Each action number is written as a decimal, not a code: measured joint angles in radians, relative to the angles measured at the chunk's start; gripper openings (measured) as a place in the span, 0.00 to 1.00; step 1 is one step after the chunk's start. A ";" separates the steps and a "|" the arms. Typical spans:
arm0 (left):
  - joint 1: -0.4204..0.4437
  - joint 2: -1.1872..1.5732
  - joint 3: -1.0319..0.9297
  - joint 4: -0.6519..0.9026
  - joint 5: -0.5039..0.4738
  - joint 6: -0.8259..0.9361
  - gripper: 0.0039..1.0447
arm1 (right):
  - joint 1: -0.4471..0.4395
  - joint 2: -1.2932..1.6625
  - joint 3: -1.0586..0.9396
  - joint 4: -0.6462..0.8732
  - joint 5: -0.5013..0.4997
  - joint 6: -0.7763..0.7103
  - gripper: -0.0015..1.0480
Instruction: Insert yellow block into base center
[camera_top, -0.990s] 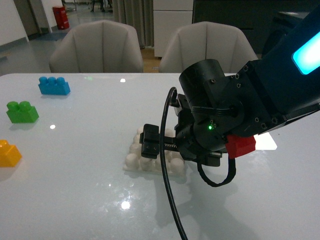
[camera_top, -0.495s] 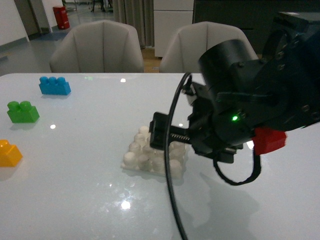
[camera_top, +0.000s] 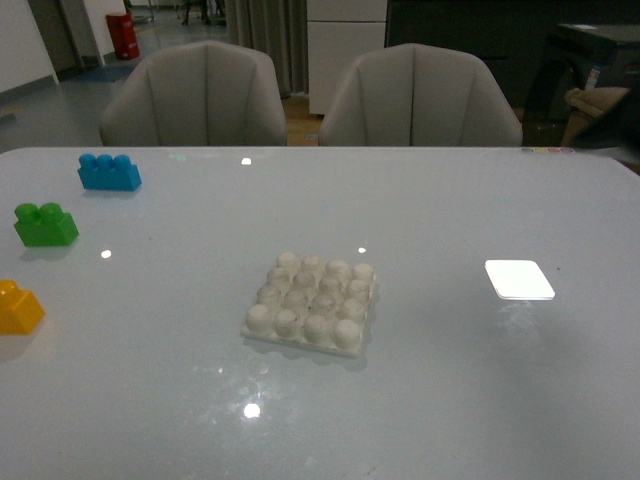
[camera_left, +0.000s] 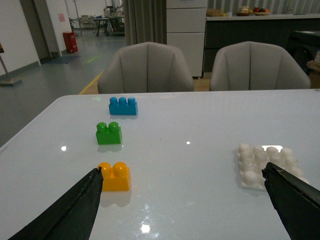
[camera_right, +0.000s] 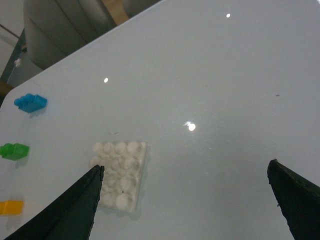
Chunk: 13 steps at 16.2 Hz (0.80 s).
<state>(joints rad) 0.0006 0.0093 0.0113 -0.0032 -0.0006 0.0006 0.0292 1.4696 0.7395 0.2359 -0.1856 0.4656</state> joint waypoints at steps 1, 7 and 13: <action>0.000 0.000 0.000 0.000 0.000 0.000 0.94 | -0.053 -0.098 -0.053 -0.018 -0.024 -0.024 0.94; 0.000 0.000 0.000 0.000 0.000 0.000 0.94 | -0.293 -0.937 -0.496 -0.045 -0.072 -0.436 0.32; 0.000 0.000 0.000 0.000 0.000 0.000 0.94 | -0.144 -1.369 -0.624 -0.261 0.089 -0.460 0.02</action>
<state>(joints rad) 0.0006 0.0093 0.0113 -0.0032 -0.0002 0.0006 -0.1146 0.1001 0.1150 -0.0246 -0.0963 0.0055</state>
